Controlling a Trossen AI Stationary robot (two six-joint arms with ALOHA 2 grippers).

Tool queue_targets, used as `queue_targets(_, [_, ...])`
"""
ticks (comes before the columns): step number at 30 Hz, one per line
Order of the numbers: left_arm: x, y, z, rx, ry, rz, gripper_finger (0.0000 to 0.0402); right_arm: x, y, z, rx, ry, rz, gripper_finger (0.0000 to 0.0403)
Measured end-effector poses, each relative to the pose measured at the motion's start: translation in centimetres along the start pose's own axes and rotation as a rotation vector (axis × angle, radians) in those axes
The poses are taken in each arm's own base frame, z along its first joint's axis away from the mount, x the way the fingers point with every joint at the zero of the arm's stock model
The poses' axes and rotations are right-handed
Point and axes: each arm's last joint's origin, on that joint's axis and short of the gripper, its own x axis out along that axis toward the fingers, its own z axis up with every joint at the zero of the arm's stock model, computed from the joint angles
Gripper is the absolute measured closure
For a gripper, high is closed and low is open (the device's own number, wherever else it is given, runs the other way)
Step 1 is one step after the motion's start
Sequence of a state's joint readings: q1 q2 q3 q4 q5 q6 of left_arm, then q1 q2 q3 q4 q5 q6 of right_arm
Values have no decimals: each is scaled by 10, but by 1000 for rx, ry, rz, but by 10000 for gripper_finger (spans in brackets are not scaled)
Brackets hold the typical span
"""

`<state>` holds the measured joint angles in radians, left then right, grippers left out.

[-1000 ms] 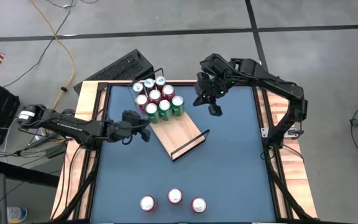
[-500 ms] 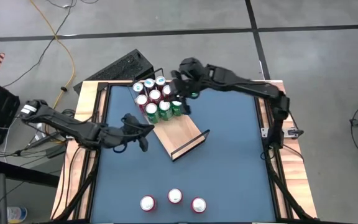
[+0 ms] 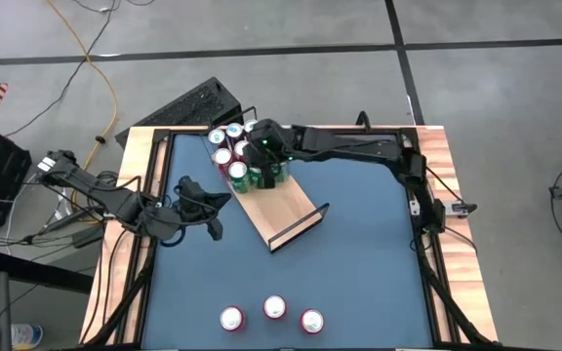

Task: Place canned beverage on shelf
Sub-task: Put the green soda can on the shelf aligned with the other green soda cans

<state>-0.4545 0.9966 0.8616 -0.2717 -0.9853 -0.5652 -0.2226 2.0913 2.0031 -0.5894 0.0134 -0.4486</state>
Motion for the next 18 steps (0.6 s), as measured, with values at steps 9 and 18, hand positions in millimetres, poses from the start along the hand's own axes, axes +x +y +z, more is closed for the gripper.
queue_targets(9, [-4, -3, -2, -14, 2, -17, 401, 17, 11, 3, -55, 19, -85, 403])
queue_targets(18, [-7, -5, -2, -12, 1, -28, 401, 22, 22, 2, -74, 50, -64, 403])
